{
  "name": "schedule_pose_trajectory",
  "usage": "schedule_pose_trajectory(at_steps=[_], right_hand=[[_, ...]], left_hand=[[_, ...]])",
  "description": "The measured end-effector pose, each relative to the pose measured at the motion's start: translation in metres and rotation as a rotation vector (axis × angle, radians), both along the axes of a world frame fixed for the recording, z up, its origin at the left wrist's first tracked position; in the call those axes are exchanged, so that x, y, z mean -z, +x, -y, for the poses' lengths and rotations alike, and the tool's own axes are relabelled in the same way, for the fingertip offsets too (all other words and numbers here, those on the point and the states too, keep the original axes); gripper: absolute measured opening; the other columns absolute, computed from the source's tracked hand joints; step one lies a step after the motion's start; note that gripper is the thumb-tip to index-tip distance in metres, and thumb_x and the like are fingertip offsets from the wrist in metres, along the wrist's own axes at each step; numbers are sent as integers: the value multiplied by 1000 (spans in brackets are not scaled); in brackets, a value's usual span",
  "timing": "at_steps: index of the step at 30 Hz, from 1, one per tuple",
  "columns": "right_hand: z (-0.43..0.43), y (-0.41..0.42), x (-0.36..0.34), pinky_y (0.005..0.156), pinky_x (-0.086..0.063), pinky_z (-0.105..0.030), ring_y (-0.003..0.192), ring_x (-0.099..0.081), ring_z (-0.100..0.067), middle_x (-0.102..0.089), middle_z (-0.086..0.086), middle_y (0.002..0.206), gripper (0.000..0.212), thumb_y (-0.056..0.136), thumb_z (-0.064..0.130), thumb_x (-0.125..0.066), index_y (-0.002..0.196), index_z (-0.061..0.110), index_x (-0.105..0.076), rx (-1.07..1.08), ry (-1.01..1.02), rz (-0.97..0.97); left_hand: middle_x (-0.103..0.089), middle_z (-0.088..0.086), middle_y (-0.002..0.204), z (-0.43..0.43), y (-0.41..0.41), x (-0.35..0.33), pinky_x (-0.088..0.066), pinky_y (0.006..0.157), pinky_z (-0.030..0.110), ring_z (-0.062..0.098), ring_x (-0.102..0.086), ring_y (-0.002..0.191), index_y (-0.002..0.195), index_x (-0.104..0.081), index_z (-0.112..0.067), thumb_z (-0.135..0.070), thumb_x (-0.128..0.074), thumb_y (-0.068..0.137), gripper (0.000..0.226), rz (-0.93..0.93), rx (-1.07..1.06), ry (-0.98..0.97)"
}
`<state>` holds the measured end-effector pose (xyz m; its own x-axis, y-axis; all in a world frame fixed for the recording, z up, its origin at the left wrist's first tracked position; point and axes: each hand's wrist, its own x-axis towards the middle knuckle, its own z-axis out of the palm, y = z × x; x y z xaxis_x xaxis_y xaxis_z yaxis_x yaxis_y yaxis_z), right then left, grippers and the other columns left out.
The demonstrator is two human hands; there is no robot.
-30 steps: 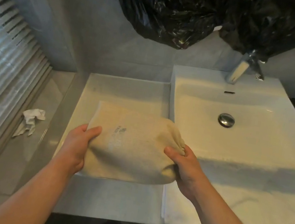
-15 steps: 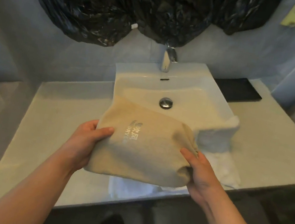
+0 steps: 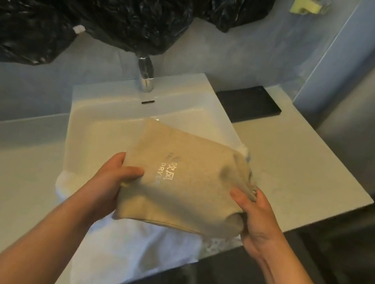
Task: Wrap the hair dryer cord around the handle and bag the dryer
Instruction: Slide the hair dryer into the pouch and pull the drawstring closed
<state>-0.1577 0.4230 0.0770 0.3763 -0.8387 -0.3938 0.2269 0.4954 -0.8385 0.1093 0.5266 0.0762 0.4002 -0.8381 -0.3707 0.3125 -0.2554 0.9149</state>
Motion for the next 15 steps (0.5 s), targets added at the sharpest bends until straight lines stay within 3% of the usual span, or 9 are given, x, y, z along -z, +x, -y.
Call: schedule_pose_trajectory(at_steps=[5,8,10,12,15], right_hand=[[61,-6,-6,82,-56,-35,92,-71,-20,-73,-8,104,46,66,8,-77,110,14,-62,32,-23,-42],[91,-9,-6,83,-55,-34,90,-68,-15,-69,-3,104,42,69,5,-72,105,21,-59,69,-48,-71],[106,-10,-3,83,-55,-33,95,-68,-15,-68,-2,110,58,62,11,-77,115,19,-55,93,-52,-66],[117,-12,-1,72,-58,-27,92,-70,-12,-69,-1,111,79,54,16,-82,126,19,-49,115,-31,-34],[129,-14,0,66,-57,-23,91,-69,-9,-68,2,110,75,59,8,-78,127,19,-49,99,-37,-53]], left_hand=[[-74,15,96,65,-6,8,-57,64,39,28,-72,80,110,-63,-4,-26,-80,64,53,3,-15,-1],[-76,13,93,98,-8,9,-58,63,37,28,-74,79,105,-67,-7,-24,-76,70,39,23,7,-3],[-76,15,99,116,-7,10,-58,69,40,33,-73,86,110,-68,-6,-24,-73,73,41,23,25,-1],[-75,17,105,129,-6,11,-56,76,43,36,-72,93,114,-67,-6,-25,-73,74,45,22,42,-2],[-75,16,102,145,-7,12,-56,74,41,33,-72,89,108,-69,-8,-23,-72,74,38,14,35,-9]])
